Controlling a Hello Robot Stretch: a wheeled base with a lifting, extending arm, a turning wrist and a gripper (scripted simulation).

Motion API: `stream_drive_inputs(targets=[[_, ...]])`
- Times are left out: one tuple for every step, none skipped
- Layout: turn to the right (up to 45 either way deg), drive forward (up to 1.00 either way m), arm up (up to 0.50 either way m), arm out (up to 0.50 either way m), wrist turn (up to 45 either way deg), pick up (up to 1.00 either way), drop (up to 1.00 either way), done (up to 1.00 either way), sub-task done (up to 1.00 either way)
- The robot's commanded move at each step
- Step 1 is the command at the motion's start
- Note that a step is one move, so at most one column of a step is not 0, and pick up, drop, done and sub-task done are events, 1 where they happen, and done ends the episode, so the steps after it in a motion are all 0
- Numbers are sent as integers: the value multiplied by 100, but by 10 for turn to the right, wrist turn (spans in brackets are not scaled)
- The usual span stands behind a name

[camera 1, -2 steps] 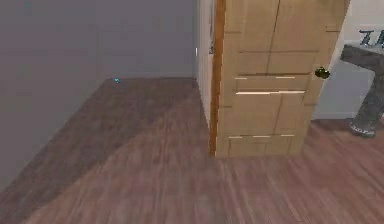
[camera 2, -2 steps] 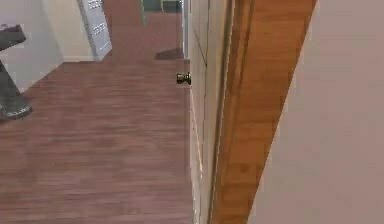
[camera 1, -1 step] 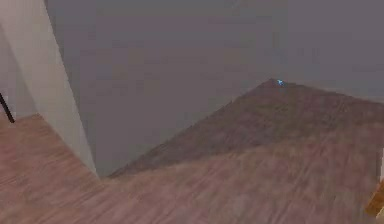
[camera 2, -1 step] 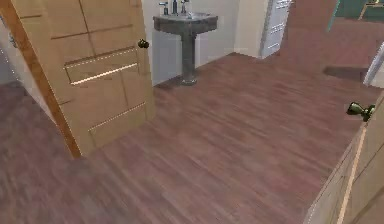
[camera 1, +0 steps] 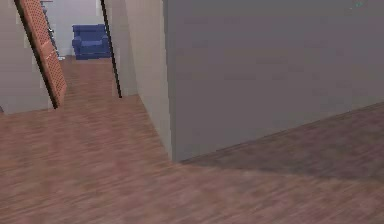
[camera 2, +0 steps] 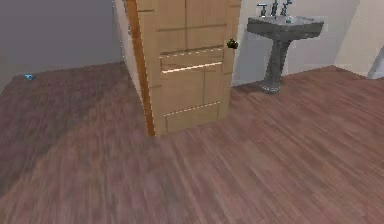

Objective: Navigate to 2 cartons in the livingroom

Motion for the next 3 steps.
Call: stream_drive_inputs(targets=[[0, 35, 0, 0, 0, 0, 0, 0, 0], [450, 0, 0, 0, 0, 0, 0, 0, 0], [450, 0, 0, 0, 0, 0, 0, 0, 0]])
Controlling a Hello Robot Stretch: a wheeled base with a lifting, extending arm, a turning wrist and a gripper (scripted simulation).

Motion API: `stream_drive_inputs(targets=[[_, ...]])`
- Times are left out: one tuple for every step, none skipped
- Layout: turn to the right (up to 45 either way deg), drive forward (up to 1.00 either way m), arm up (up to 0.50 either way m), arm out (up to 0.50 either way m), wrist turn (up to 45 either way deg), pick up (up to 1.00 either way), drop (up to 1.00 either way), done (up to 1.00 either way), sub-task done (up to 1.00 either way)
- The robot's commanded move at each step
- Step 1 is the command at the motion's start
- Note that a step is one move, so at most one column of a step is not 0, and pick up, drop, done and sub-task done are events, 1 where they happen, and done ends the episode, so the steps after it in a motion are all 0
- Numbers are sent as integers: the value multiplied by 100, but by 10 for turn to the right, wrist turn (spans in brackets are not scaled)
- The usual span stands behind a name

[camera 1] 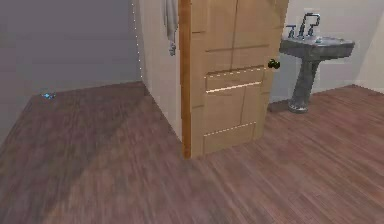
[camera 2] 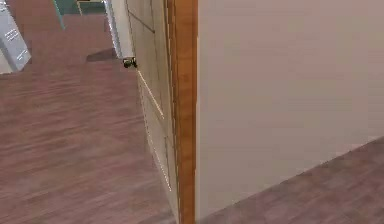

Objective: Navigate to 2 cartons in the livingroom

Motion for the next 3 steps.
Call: stream_drive_inputs(targets=[[210, 0, 0, 0, 0, 0, 0, 0, 0], [0, 45, 0, 0, 0, 0, 0, 0, 0], [420, 0, 0, 0, 0, 0, 0, 0, 0]])
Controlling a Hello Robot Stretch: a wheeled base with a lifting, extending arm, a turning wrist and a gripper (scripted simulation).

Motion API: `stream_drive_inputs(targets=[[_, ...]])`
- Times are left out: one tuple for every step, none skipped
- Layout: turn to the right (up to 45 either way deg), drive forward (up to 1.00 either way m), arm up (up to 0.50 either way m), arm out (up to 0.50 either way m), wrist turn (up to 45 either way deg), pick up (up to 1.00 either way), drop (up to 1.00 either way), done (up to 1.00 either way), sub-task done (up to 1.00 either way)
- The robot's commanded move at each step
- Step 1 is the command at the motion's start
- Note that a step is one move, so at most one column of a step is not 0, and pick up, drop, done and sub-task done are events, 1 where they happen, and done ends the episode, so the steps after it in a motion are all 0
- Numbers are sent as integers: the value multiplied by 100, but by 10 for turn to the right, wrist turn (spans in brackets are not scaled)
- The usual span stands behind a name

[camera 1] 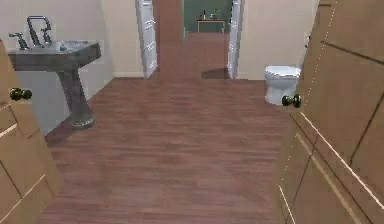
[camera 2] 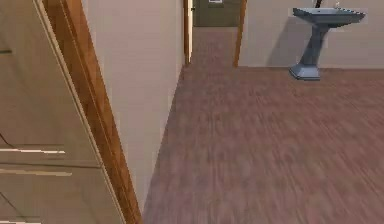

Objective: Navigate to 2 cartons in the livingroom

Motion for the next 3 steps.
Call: stream_drive_inputs(targets=[[0, 100, 0, 0, 0, 0, 0, 0, 0], [60, 0, 0, 0, 0, 0, 0, 0, 0], [30, 0, 0, 0, 0, 0, 0, 0, 0]])
